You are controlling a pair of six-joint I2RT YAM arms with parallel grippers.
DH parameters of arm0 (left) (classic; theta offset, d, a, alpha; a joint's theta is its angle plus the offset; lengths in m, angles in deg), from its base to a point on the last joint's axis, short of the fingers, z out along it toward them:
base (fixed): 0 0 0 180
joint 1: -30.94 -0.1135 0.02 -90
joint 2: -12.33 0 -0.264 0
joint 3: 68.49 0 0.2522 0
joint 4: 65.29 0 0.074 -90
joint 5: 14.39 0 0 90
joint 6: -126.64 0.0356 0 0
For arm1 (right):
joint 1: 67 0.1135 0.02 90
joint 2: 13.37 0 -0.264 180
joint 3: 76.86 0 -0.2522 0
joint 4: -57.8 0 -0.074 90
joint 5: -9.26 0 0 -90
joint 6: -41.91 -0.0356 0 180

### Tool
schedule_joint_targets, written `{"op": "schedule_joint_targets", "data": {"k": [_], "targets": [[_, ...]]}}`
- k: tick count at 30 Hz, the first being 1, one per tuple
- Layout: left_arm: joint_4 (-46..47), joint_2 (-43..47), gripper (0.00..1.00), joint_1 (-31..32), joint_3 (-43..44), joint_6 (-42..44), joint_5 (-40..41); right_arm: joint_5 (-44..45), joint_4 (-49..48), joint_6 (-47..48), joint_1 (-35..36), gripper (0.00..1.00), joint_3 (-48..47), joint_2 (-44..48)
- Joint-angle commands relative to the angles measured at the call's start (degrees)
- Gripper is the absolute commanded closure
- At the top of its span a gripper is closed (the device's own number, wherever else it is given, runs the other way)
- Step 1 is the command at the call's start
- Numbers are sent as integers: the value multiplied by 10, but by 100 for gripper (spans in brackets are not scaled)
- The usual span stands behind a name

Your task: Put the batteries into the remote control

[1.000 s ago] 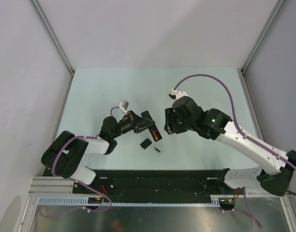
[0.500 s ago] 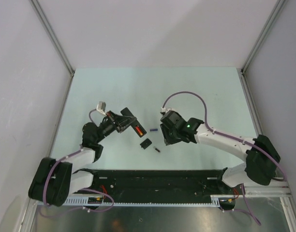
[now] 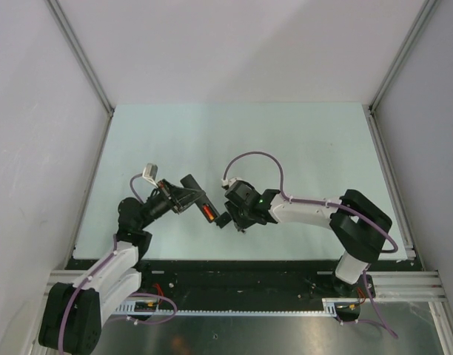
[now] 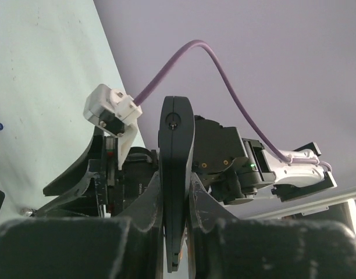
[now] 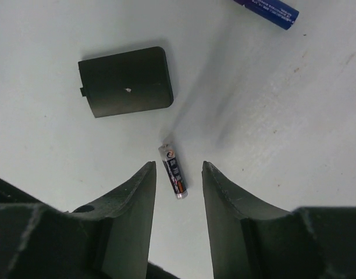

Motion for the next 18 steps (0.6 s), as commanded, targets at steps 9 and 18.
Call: {"op": "schedule_joint_targets", "data": {"k": [9, 18], "targets": [[-19, 30, 100, -8, -12, 15, -20, 21, -16, 44, 17, 74, -14, -53], [-20, 40, 100, -8, -14, 15, -26, 63, 21, 29, 14, 100, -14, -50]]}}
